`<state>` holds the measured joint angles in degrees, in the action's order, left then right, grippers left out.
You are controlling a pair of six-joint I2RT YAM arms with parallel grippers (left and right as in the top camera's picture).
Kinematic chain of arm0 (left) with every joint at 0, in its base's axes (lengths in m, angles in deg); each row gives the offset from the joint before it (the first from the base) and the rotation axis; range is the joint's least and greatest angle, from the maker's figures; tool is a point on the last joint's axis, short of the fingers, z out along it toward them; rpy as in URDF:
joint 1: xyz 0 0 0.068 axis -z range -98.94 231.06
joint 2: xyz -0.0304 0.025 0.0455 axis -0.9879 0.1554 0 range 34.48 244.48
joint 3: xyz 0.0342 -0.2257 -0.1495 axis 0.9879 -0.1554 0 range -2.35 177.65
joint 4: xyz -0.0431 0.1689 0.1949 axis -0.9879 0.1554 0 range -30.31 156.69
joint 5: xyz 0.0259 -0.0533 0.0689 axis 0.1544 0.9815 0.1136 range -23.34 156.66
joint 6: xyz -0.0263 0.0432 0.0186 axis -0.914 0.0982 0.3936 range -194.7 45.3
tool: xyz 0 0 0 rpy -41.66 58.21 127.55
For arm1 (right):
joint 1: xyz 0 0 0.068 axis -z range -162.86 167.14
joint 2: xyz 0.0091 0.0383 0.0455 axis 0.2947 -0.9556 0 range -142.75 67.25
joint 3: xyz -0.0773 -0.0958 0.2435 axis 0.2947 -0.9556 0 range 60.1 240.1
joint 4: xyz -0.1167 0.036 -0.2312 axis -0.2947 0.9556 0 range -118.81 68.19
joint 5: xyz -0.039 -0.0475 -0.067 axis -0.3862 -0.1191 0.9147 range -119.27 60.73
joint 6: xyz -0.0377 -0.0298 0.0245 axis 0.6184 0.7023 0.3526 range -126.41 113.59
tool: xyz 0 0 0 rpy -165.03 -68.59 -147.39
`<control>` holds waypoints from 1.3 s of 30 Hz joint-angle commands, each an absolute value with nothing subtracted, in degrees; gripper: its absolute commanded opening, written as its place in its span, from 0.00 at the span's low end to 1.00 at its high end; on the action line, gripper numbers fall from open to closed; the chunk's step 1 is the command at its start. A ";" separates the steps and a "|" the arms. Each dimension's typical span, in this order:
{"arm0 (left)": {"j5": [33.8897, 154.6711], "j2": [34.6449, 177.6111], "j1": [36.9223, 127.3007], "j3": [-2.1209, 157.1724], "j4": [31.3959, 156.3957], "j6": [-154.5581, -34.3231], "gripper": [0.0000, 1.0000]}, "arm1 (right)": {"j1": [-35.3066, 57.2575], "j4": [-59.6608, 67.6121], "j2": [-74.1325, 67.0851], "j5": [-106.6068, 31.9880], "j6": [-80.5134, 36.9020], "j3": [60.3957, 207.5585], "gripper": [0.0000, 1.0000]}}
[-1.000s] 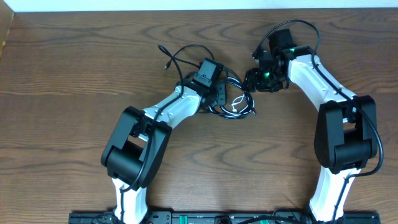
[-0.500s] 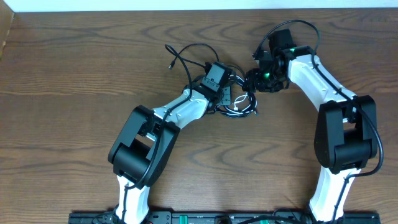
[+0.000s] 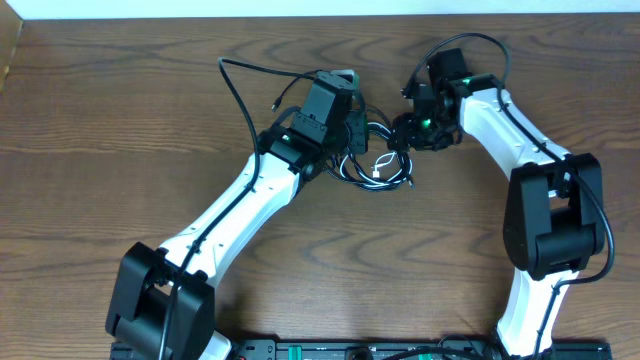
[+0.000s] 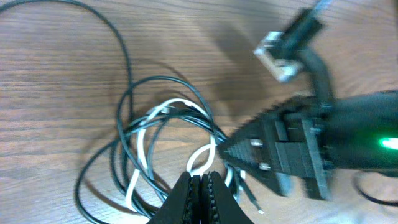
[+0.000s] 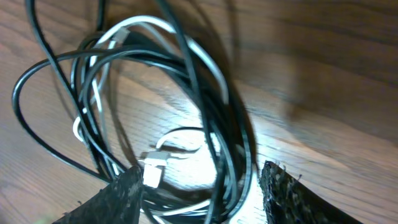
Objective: Untangle cables
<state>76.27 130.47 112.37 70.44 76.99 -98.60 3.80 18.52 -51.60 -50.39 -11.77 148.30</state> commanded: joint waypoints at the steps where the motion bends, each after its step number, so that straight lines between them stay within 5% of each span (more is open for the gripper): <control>1: 79.09 131.54 112.31 71.01 77.86 -97.40 0.08 | 3.16 18.06 -49.59 -48.88 -10.61 148.26 0.56; 7: 76.03 137.48 112.37 71.01 77.93 -97.51 0.17 | 3.62 16.95 -50.07 -45.65 -12.21 148.26 0.54; 16: 68.75 150.49 112.77 71.01 71.59 -97.18 0.67 | 7.10 17.21 -50.07 -45.67 -13.63 148.26 0.59; 20: 68.45 152.89 114.32 71.01 69.67 -95.65 0.78 | 7.07 17.21 -50.07 -45.67 -13.61 148.26 0.60; 23: 66.76 152.96 115.41 71.01 69.60 -94.54 0.77 | 7.07 17.32 -50.07 -45.65 -13.61 148.26 0.60; 31: 65.54 151.54 116.55 71.03 69.73 -93.36 0.08 | 7.03 18.24 -50.07 -45.69 -13.61 148.26 0.60; 39: 72.49 139.27 114.21 71.03 74.50 -93.36 0.08 | 6.92 18.52 -50.05 -55.37 -8.15 148.28 0.54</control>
<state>68.31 145.90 115.65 70.51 74.04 -93.93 7.07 18.54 -51.60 -49.04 -11.34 148.30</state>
